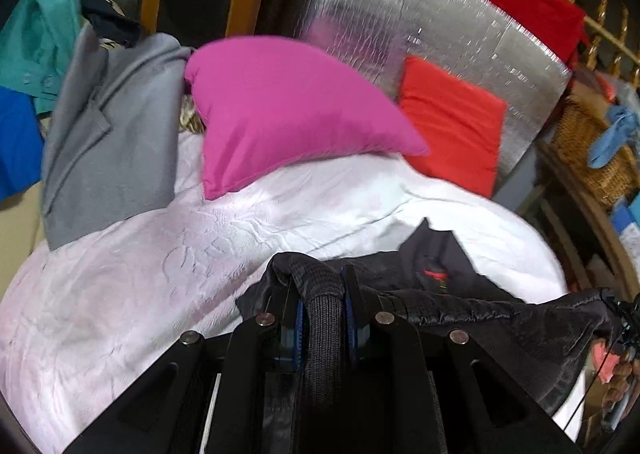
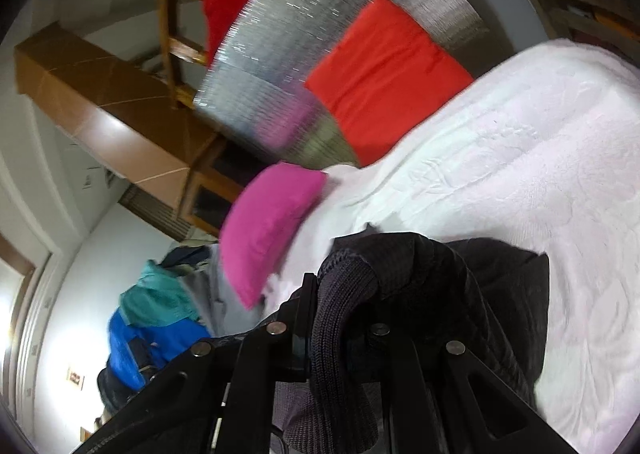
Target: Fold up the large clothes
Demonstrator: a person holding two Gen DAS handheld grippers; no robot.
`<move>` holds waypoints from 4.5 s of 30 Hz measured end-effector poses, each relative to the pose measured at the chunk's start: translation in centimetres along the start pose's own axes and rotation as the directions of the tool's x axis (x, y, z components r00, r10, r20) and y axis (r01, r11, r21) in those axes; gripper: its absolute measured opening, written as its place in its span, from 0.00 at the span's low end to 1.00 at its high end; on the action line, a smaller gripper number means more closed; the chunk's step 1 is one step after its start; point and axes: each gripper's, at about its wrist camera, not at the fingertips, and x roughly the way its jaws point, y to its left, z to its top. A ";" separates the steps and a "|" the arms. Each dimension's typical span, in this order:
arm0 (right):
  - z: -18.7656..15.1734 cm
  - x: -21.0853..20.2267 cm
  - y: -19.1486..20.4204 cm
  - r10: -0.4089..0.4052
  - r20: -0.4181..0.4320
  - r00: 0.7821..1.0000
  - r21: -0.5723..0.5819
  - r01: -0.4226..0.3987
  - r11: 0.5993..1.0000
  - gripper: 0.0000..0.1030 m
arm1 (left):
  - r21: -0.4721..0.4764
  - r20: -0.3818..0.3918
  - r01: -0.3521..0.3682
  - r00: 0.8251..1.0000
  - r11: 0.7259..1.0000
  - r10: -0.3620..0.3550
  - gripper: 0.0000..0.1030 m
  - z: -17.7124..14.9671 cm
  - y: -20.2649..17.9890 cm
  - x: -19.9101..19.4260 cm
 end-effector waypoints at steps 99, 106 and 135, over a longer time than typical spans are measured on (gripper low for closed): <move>-13.7 0.1 7.8 -0.520 0.207 0.829 -0.430 0.555 0.713 0.80 | 0.313 0.080 -0.190 0.982 0.931 0.173 0.65 -12.7 -12.7 2.8; -18.9 2.3 6.5 -0.549 0.158 0.821 -0.491 0.547 0.678 0.81 | 0.311 0.060 -0.213 0.977 0.926 0.204 0.66 -16.4 -13.1 3.1; -16.9 -0.3 -0.6 -0.628 0.093 0.773 -0.374 0.612 0.697 0.86 | 0.227 0.049 -0.387 0.921 0.894 0.386 0.71 -15.1 -4.6 5.0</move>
